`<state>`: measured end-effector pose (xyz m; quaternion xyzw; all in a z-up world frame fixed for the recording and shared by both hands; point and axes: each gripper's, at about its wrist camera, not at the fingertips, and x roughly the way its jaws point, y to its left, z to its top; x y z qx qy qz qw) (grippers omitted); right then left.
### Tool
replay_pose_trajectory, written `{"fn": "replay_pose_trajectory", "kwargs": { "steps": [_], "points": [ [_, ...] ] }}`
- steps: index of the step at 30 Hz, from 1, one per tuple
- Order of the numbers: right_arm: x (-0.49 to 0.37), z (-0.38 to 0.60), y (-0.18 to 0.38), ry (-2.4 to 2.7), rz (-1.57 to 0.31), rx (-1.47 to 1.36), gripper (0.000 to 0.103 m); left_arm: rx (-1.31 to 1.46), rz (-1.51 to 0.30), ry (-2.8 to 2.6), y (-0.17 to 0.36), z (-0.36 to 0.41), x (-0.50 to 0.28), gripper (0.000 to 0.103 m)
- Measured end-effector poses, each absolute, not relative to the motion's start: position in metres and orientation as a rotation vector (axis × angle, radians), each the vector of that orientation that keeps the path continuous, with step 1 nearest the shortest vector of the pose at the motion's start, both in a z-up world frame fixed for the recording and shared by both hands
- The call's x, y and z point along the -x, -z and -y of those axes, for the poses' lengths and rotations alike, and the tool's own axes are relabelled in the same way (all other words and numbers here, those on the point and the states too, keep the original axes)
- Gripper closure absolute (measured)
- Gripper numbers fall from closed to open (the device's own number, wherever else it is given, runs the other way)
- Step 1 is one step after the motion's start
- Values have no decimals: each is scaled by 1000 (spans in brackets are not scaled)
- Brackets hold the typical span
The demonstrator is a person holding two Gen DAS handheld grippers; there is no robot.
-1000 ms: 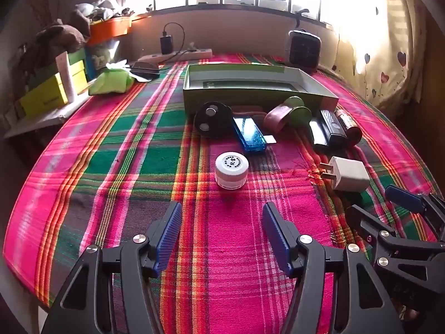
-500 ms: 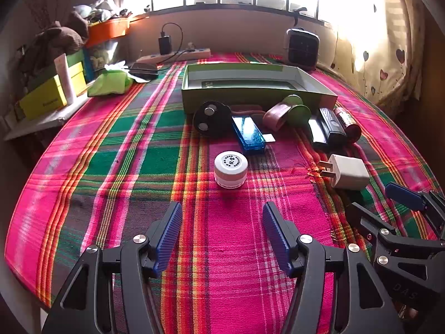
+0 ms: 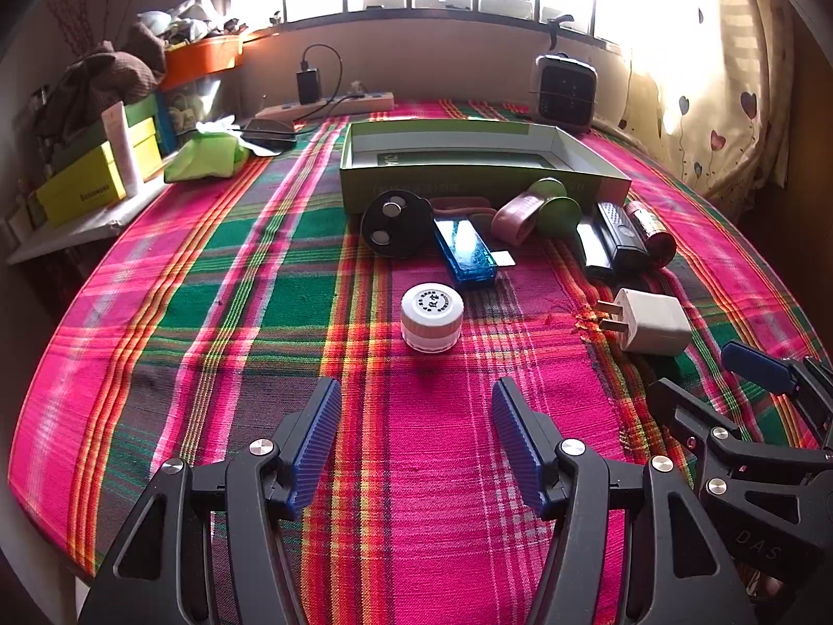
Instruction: Organize rigid objects
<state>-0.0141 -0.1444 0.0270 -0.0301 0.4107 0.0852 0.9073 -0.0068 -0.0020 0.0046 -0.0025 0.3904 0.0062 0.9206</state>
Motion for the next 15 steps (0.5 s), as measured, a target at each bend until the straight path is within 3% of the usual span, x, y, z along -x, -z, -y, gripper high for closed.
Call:
{"fn": "replay_pose_trajectory", "kwargs": {
  "steps": [15],
  "points": [
    [15,145,-26,-176,-843,61,26,5,-799,-13,-4,2,8,44]
  ]
}}
